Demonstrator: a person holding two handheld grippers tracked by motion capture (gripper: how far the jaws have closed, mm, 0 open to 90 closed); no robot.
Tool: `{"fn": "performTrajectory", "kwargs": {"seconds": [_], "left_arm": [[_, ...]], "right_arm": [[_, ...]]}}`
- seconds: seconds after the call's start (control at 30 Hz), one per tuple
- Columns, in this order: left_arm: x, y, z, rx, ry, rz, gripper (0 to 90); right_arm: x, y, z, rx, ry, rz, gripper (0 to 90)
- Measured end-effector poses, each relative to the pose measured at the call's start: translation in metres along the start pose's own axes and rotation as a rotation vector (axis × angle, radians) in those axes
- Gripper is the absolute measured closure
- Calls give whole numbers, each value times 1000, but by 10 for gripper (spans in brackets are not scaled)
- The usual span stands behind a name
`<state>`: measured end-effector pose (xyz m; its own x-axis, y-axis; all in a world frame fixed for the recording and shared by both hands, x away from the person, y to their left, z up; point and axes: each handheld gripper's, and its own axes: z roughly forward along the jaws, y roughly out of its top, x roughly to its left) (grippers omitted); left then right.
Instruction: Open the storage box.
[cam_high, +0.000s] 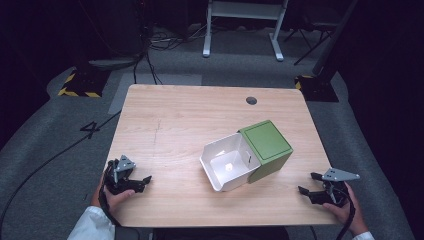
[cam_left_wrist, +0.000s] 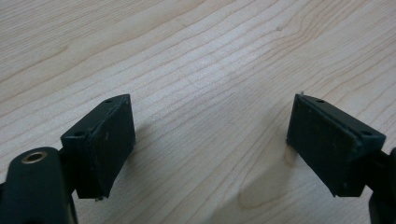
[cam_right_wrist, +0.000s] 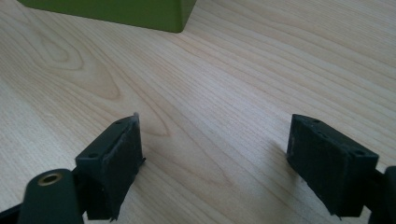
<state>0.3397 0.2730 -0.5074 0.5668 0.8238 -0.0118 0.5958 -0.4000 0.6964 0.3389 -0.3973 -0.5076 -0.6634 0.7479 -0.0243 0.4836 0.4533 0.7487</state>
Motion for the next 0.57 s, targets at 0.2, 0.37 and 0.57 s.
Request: {"fn": "performTrajectory", "kwargs": {"seconds": [0.2, 0.37, 0.57], "left_arm": [[0, 0, 0, 1, -1, -1, 154], [0, 0, 0, 1, 0, -1, 154], [0, 0, 0, 1, 0, -1, 154]], "right_arm": [[0, 0, 0, 0, -1, -1, 182], [0, 0, 0, 0, -1, -1, 182], [1, 0, 0, -2, -3, -6, 183]]}}
